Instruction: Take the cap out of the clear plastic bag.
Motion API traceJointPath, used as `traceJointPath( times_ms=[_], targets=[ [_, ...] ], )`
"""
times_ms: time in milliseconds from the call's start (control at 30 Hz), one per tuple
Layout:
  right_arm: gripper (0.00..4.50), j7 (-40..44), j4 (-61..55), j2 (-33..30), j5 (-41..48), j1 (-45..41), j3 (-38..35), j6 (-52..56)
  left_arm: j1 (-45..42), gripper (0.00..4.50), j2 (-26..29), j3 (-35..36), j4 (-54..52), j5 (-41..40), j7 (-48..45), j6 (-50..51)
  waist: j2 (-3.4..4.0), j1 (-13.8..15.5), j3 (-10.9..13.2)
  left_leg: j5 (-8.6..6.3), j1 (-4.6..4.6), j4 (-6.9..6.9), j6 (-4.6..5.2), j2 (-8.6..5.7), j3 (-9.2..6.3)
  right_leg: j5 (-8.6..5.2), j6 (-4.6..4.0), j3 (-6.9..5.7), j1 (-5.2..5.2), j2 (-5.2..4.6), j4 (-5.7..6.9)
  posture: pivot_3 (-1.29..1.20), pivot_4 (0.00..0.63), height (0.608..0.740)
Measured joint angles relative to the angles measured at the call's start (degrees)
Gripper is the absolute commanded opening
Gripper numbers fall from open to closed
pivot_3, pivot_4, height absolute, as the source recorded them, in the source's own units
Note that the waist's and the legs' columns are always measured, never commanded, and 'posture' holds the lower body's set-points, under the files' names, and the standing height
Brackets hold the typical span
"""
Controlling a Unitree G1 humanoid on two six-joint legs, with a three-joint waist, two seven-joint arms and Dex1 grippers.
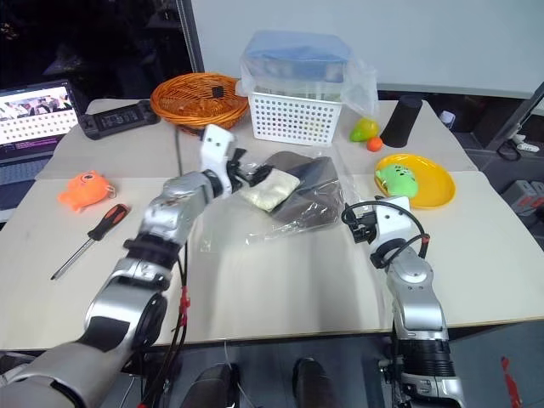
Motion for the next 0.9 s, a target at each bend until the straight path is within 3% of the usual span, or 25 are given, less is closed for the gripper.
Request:
traceJointPath(
  times_ms=[100, 300, 333, 400, 500, 767, 900],
  targets=[
    [3.81, -1.00, -1.57, 0.04, -0.02, 1.52, -0.44, 0.69, -3.27, 4.50, -0.77, 0.36, 10.84, 1.37, -1.97, -1.76, 0.00, -0.33, 0.00, -0.07, 0.02, -0.04, 0.11, 0.00, 0.00, -0.01, 0.01, 0.03, -0.02, 0.02, 0.03, 0.00, 0.150, 0.740],
    [3.81, -2.06, -3.57, 0.27, 0.04, 2.00, -0.78, 1.81, -4.03, 4.50, -1.69, -1.55, 19.83, 7.50, -1.34, -6.10, 0.00, 0.01, 0.00, -0.07, 0.01, 0.04, 0.11, -0.02, 0.00, -0.01, 0.02, 0.04, -0.02, 0.00, 0.07, 0.00, 0.150, 0.740],
    [3.83, -2.27, -3.87, 0.26, 0.06, 2.00, -1.00, 2.03, -4.47, 4.09, -1.86, -1.83, 20.41, 8.38, -1.33, -6.43, 0.00, 0.09, 0.00, -0.07, 0.01, 0.06, 0.10, -0.02, 0.00, 0.00, 0.03, 0.03, 0.00, 0.00, 0.07, 0.00, 0.150, 0.740],
    [3.83, -2.31, -3.96, 0.26, 0.06, 2.00, -1.18, 2.14, -4.88, 3.78, -2.02, -1.99, 20.88, 9.52, -1.25, -6.50, 0.00, 0.12, 0.00, -0.07, 0.02, 0.09, 0.10, -0.02, 0.00, 0.00, 0.04, 0.03, 0.01, 0.00, 0.09, 0.00, 0.150, 0.740],
    [3.83, -2.36, -3.96, 0.26, 0.05, 1.99, -1.73, 2.47, -5.09, 2.55, -2.14, -2.04, 21.10, 11.01, -1.38, -6.74, 0.00, 0.12, 0.00, -0.07, 0.02, 0.10, 0.10, -0.02, 0.00, 0.00, 0.04, 0.03, 0.01, 0.00, 0.11, 0.00, 0.150, 0.740],
    [3.83, -2.40, -3.89, 0.95, -0.10, 0.84, -1.14, 2.54, -5.23, 0.11, -2.20, 0.88, 21.13, 11.18, -0.55, -8.71, 0.00, 0.05, 0.00, -0.07, 0.02, 0.12, 0.10, -0.01, 0.00, 0.00, 0.04, 0.04, 0.00, 0.00, 0.13, 0.00, 0.150, 0.740],
    [3.83, -2.35, -3.65, 1.64, -0.14, 0.24, 0.21, 2.57, -5.32, 0.01, -1.25, 3.75, 20.42, 9.91, 1.02, -9.60, 0.00, -0.09, 0.01, -0.07, -0.02, 0.12, 0.10, -0.01, 0.00, 0.01, 0.05, 0.04, -0.04, 0.00, 0.13, 0.00, 0.150, 0.740]
  ],
)
